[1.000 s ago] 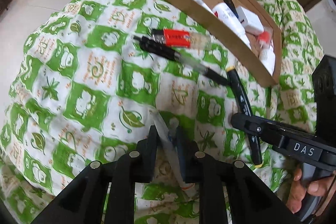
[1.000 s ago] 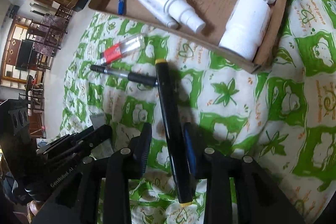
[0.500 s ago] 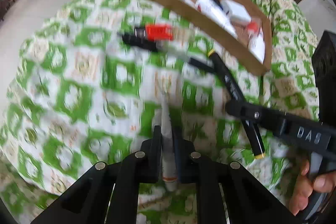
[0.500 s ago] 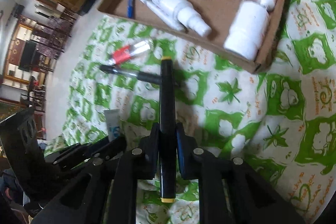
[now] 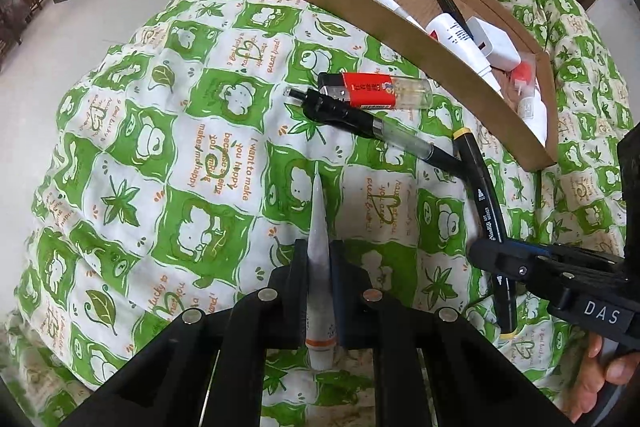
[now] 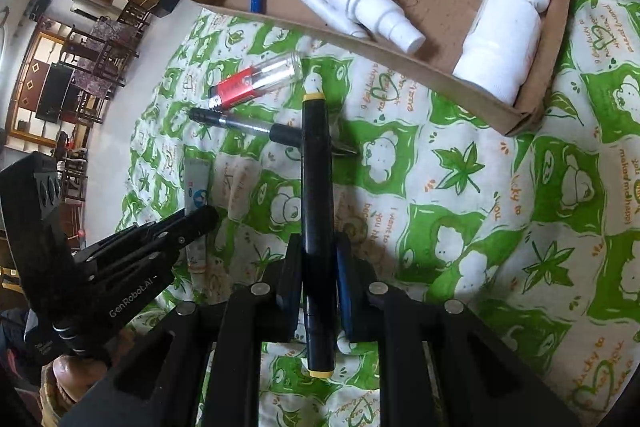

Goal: Organize rigid objects
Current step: 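Lift the toothpaste tube and black marker off the cloth with both grippers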

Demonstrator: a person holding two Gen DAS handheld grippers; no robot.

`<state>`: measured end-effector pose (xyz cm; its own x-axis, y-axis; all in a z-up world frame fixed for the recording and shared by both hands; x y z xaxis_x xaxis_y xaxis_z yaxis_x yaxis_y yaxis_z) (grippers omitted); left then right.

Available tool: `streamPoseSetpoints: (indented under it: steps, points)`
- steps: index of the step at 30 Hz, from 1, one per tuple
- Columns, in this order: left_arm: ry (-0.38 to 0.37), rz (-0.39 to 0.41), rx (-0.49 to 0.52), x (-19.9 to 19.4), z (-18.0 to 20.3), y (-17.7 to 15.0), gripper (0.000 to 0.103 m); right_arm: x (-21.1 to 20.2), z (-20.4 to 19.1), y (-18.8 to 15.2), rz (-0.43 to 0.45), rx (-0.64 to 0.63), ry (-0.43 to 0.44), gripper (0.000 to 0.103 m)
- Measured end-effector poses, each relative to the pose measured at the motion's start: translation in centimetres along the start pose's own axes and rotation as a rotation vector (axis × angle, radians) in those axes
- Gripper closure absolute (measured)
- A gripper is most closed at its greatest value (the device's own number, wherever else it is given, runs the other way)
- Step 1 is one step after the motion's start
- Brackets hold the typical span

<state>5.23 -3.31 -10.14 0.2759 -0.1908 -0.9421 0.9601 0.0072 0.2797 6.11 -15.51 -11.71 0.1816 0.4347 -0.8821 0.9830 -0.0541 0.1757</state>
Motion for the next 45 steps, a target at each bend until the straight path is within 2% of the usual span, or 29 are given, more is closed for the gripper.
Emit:
streamPoseSetpoints:
  steps: [3,8,24,36,45]
  points:
    - [0.003,0.012,0.009,0.1,0.2,0.5,0.093,0.3,-0.1,0.0,0.003,-0.001,-0.005,0.088]
    - [0.009,0.034,0.032,-0.7,0.1,-0.5,0.093,0.2,-0.2,0.0,0.018,-0.002,0.002,0.088]
    - [0.000,0.040,0.036,-1.4,0.3,-0.3,0.093,-1.4,-0.9,0.8,0.073,-0.017,0.079,0.089]
    - [-0.006,0.037,0.038,-1.3,0.4,-0.3,0.093,-0.1,-1.0,0.3,0.021,-0.034,0.044,0.088]
    - [-0.021,0.058,0.034,-1.9,0.5,0.0,0.093,-1.7,-3.1,0.7,0.089,-0.079,0.155,0.088]
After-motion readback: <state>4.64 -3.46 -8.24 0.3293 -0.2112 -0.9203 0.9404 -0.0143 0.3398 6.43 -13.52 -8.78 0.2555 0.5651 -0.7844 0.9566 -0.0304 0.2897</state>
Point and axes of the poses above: each gripper's, at about its wrist camera, not at the fingertips, and x roughly the way its jaws point, z to its right, y to its top, the point moved 8 cm from there along x, roughly the way its jaws point, and after that the axes turned 2 degrees about -x, right-handed, at the moved point
